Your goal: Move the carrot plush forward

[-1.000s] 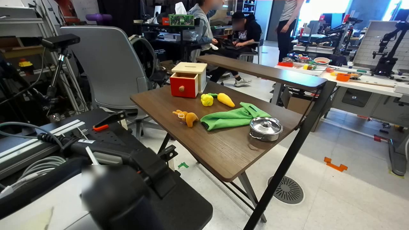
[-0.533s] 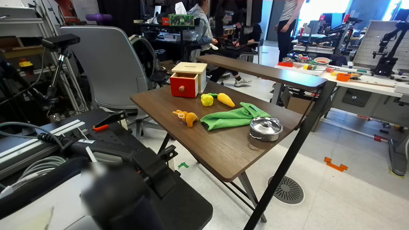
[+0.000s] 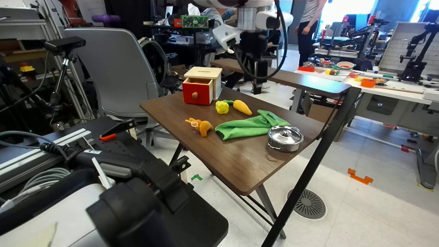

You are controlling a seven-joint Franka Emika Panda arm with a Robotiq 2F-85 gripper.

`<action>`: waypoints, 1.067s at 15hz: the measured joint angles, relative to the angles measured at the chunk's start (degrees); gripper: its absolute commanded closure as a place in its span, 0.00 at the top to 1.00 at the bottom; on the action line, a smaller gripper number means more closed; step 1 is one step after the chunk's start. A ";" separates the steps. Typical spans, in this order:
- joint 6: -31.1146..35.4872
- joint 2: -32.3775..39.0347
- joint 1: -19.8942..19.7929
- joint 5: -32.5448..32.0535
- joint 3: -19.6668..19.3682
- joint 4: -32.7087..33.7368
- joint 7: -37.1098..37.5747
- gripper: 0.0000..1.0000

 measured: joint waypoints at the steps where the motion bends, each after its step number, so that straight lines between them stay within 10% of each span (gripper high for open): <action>1: 0.03 1.89 0.83 0.00 0.00 1.47 2.27 1.00; 16: -3.56 17.19 3.17 2.14 2.75 19.47 10.81 1.00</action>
